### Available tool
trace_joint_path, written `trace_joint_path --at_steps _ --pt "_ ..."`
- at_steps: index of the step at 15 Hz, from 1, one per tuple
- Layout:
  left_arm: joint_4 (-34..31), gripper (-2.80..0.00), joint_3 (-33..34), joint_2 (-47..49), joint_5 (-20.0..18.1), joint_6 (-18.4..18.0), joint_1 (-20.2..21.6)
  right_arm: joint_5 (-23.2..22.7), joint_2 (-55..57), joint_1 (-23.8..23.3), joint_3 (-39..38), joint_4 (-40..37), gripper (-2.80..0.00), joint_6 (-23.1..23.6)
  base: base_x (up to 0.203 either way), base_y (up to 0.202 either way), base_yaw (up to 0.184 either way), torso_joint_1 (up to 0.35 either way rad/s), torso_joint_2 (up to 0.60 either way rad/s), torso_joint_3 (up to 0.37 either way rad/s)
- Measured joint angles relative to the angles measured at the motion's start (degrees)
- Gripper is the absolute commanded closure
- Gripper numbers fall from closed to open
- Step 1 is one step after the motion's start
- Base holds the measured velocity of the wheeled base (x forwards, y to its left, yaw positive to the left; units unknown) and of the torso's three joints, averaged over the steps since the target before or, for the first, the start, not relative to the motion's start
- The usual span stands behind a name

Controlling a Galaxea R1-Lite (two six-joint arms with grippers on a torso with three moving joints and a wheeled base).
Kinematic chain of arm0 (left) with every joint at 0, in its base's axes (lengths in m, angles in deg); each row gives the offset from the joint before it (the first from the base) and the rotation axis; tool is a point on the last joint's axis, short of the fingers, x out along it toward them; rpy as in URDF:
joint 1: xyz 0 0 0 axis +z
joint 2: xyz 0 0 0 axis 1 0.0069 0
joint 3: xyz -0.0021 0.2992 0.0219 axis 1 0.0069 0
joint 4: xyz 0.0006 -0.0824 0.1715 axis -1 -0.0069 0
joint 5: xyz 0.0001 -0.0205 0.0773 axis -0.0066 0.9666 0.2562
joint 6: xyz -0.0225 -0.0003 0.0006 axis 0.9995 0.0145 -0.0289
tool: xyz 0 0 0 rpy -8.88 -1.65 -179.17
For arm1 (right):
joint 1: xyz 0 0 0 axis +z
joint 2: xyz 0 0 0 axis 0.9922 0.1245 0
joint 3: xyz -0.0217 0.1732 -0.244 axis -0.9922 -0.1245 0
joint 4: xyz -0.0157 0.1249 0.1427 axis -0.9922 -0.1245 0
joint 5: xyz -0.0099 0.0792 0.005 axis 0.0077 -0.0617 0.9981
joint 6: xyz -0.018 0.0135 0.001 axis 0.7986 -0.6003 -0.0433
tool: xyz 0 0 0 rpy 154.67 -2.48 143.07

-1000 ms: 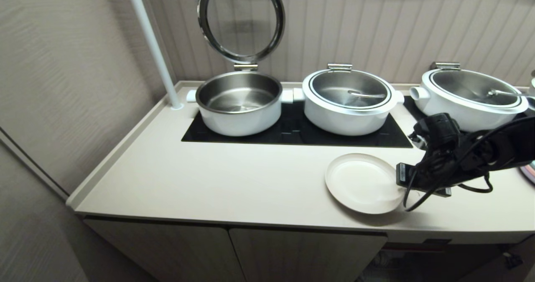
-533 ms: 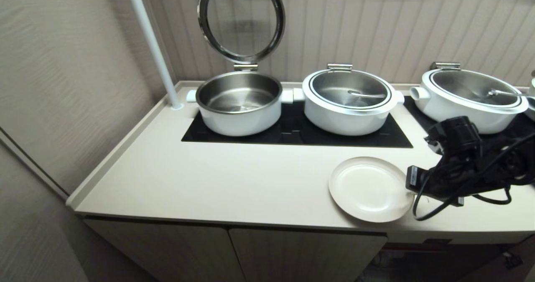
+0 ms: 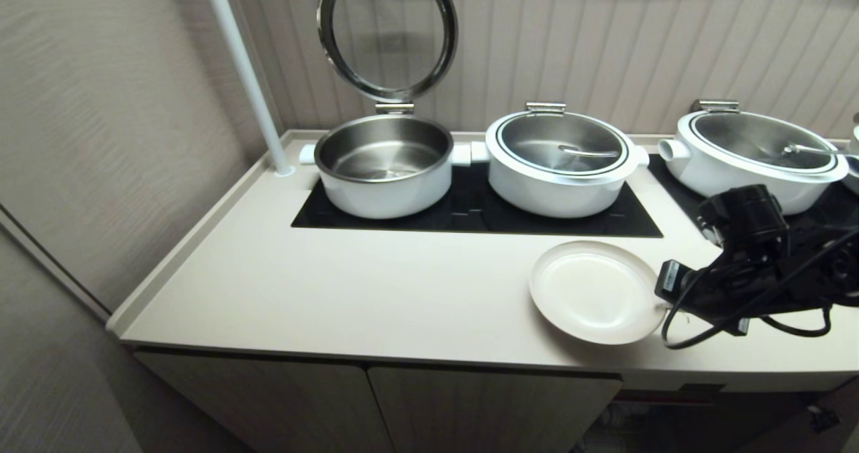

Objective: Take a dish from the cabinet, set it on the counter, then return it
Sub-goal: Pick up the plate from the table

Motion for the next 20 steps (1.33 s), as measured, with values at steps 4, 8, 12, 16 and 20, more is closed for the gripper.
trace_joint_path --at_steps 4,8,12,16,20 --pt "0.0 0.0 0.0 0.0 0.02 0.02 0.0 0.0 -2.53 1.35 -2.67 0.16 0.0 -1.58 0.0 0.0 0.0 0.0 0.0 0.0" --pt "0.0 0.0 0.0 0.0 0.02 0.02 0.0 -0.09 -8.25 2.04 -8.26 1.65 0.0 -1.63 0.0 0.0 0.0 0.0 0.0 0.0" --pt "0.0 0.0 0.0 0.0 0.02 0.02 0.0 -0.29 -15.92 2.95 -15.84 1.78 0.0 -1.69 0.0 0.0 0.0 0.0 0.0 0.0" --pt "0.0 0.0 0.0 0.0 0.02 0.02 0.0 -0.43 -24.3 5.41 -22.75 1.64 0.0 -1.71 0.0 0.0 0.0 0.0 0.0 0.0" --pt "0.0 0.0 0.0 0.0 0.02 0.0 0.0 -0.46 -33.04 7.97 -28.78 -0.04 0.0 -1.47 0.0 0.0 0.0 0.0 0.0 0.0"
